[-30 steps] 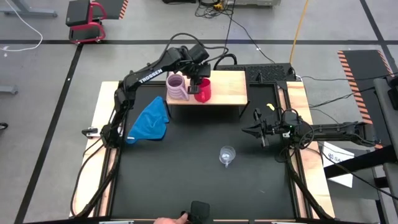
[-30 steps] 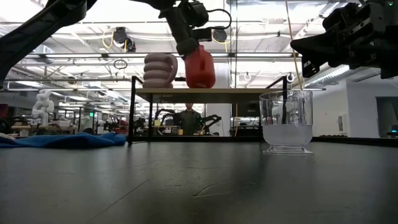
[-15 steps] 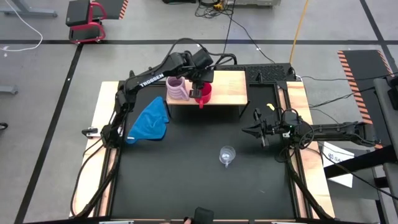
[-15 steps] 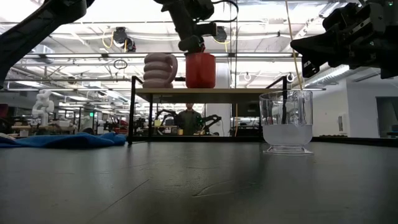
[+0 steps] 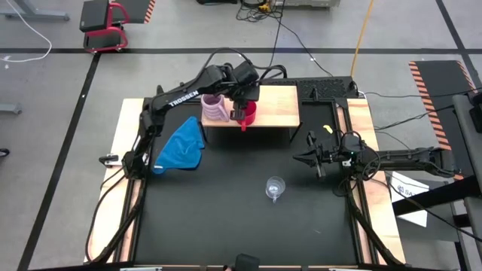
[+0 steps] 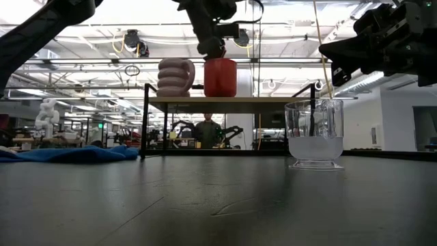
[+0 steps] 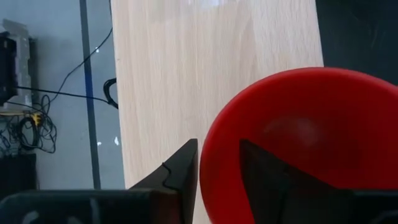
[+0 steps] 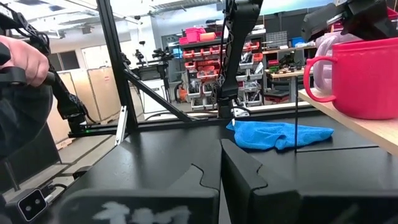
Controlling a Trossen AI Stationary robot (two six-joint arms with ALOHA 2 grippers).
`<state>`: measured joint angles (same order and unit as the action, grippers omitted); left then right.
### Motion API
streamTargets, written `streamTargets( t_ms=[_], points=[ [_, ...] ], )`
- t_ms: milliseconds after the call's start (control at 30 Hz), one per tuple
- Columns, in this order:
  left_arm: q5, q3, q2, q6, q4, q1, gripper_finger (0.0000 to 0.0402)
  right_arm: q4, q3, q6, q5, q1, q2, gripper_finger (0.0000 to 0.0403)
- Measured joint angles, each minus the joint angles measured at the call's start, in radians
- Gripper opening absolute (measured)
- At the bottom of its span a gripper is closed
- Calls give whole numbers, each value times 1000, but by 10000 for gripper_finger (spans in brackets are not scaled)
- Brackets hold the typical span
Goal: Stack small to large cups/mugs on shelf
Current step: Put the transparent mug on the shelf
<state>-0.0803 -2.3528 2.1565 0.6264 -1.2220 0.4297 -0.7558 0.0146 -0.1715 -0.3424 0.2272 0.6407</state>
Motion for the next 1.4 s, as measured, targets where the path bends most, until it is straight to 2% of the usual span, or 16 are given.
streamTargets(
  t_ms=[767, 867, 933, 967, 1033, 1133, 1233, 1400],
  points=[
    [-17, -1, -108, -35, 58, 10, 118, 5, 0, -12, 0, 0, 0, 0],
    [-85, 0, -146, -75, 53, 6, 118, 5, 0, -16, 0, 0, 0, 0],
    [-81, -1, -192, -111, 21, 4, 118, 5, 0, -19, 0, 0, 0, 0],
    [-47, -1, -215, -123, -8, 5, 117, 6, 0, -19, 0, 0, 0, 0],
    [45, -1, -257, -152, -39, 9, 107, 6, 0, -19, 0, 0, 0, 0],
    [136, -1, -309, -197, -58, 6, 62, 6, 0, -19, 0, 0, 0, 0],
    [139, -1, -357, -194, -79, -7, 11, 6, 0, -19, 0, 0, 0, 0],
    [97, -1, -404, -194, -116, -27, 3, 6, 0, -23, 0, 0, 0, 0]
  ],
)
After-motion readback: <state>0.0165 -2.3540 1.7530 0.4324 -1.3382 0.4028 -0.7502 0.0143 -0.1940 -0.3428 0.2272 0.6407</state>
